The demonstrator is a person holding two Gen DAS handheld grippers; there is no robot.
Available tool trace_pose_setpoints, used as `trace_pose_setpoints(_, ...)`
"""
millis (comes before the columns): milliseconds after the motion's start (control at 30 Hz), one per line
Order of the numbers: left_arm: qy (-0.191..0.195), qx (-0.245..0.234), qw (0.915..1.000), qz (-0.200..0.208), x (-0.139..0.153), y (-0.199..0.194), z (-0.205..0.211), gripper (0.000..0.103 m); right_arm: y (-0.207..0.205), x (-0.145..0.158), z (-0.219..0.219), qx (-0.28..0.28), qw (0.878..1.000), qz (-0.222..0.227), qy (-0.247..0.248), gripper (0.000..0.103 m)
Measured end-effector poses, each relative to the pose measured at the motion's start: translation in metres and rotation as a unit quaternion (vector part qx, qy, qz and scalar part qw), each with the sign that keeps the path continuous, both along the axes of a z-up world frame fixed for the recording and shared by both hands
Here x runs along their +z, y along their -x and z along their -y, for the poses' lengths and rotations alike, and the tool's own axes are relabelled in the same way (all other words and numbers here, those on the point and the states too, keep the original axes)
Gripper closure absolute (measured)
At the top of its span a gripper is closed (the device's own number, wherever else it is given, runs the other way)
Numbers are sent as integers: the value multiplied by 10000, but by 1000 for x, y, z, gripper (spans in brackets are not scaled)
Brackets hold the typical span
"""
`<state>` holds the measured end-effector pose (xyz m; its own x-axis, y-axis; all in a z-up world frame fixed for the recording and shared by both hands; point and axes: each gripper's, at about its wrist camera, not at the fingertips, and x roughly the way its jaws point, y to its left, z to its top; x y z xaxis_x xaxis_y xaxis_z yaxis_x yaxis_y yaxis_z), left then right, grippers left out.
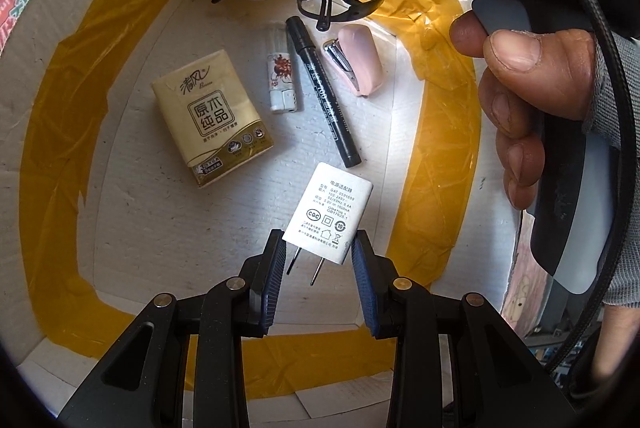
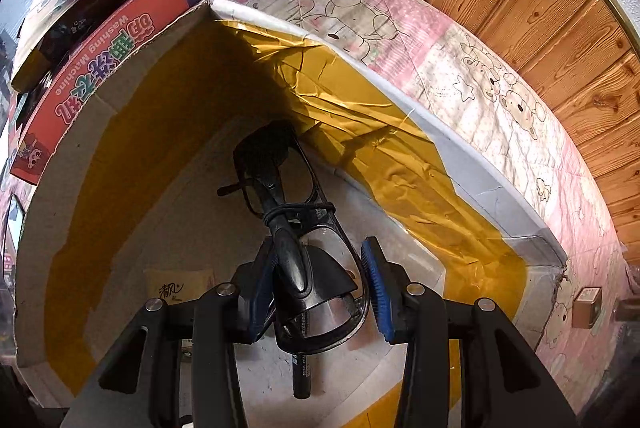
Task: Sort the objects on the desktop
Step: 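Open the left tool to drop the charger while the right tool releases the glasses into the box, then move both tools back to the staples box and pink binder clips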
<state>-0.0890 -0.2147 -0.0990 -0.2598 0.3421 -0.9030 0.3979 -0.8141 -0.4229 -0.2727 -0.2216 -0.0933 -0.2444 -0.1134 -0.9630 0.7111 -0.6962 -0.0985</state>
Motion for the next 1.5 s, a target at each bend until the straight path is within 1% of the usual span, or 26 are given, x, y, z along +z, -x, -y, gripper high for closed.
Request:
trace_pose_setpoints(233,26,-26,9999,104,3,-3,-5,67,1,2,-6,-42,9999,-103,-29,59)
trace_pose_setpoints(333,114,18,9999,129,6,-5,-6,63,2,5,-11,-98,9999,-93,9,59)
trace_pose_setpoints(467,201,56,9997,137,12,-9,-8,59,0,13,-18,-127,9998,-102,99,58)
trace_pose_setpoints(633,320,171,9993,99,23,-15,-10,59,-4,28,-32,-157,9995,-85,273,57)
trace_pose_setpoints(733,535,273,9982,63,31,-22,-10,59,-12,41,-46,-124,9983,68,562,56)
trace_pose_setpoints(767,635,296,9975,49,34,-23,-12,59,-16,45,-51,-77,9977,151,660,54)
trace_pose_setpoints(800,779,315,9965,28,40,-11,-15,59,-21,47,-55,4,9969,254,740,53)
trace_pose_setpoints(867,1118,345,9931,-49,48,-23,-23,59,-33,54,-64,232,9957,364,824,52)
trace_pose_setpoints(900,1271,347,9912,-79,52,-23,-31,59,-41,57,-68,331,9956,332,815,52)
trace_pose_setpoints(967,1474,350,9884,-129,58,-19,-32,59,-53,66,-79,495,9955,122,802,52)
trace_pose_setpoints(1033,1561,341,9869,-202,62,-31,-20,59,-70,78,-91,626,9944,-109,842,52)
trace_pose_setpoints(1067,1628,346,9858,-231,56,-22,-25,59,-79,84,-98,656,9938,-214,877,51)
trace_pose_setpoints(1133,1763,367,9832,-291,60,-24,-35,59,-90,92,-111,713,9921,-354,965,47)
trace_pose_setpoints(1200,1853,399,9812,-364,55,-22,-38,59,-99,98,-122,728,9909,-451,1036,47)
trace_pose_setpoints(1400,2143,399,9741,-597,69,-33,-57,58,-122,107,-148,722,9879,-743,1153,47)
trace_pose_setpoints(1500,2297,404,9695,-751,78,-39,-68,58,-136,115,-164,653,9841,-913,1374,47)
